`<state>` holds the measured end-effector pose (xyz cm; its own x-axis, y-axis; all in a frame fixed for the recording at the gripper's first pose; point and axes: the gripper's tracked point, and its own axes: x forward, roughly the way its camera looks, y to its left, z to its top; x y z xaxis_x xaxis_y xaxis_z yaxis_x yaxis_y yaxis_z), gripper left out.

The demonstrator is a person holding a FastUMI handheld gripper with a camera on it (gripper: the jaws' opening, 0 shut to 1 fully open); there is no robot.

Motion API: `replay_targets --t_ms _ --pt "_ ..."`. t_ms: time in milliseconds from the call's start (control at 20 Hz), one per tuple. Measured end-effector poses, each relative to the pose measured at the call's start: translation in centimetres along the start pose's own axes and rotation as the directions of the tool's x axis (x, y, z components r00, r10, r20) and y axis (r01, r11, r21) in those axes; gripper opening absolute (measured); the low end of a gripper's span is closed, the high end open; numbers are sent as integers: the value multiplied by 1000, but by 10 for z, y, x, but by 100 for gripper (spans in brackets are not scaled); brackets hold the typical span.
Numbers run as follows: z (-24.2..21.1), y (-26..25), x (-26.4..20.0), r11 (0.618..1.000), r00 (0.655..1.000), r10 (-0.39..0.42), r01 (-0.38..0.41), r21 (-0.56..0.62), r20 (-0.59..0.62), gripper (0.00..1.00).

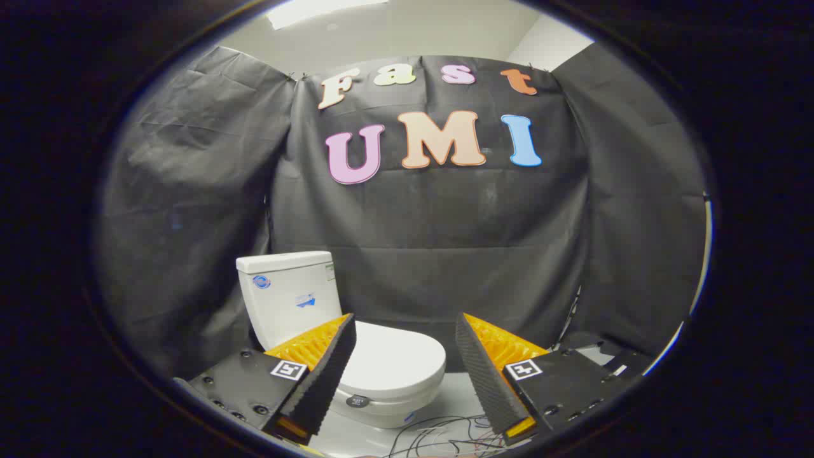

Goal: Open the toilet lid.

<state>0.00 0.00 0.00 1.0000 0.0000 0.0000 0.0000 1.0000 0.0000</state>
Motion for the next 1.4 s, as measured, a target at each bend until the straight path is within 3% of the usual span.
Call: replay_targets --t_ms 1000,1150,1400 --pt "2 -1 1 1000 1000 -6 6 2 11 97" --pt "3 3 19 1000 1000 -1 2 -17 15 97" --pt "-27 18 64 997 994 32 -39 -63 -104 98"
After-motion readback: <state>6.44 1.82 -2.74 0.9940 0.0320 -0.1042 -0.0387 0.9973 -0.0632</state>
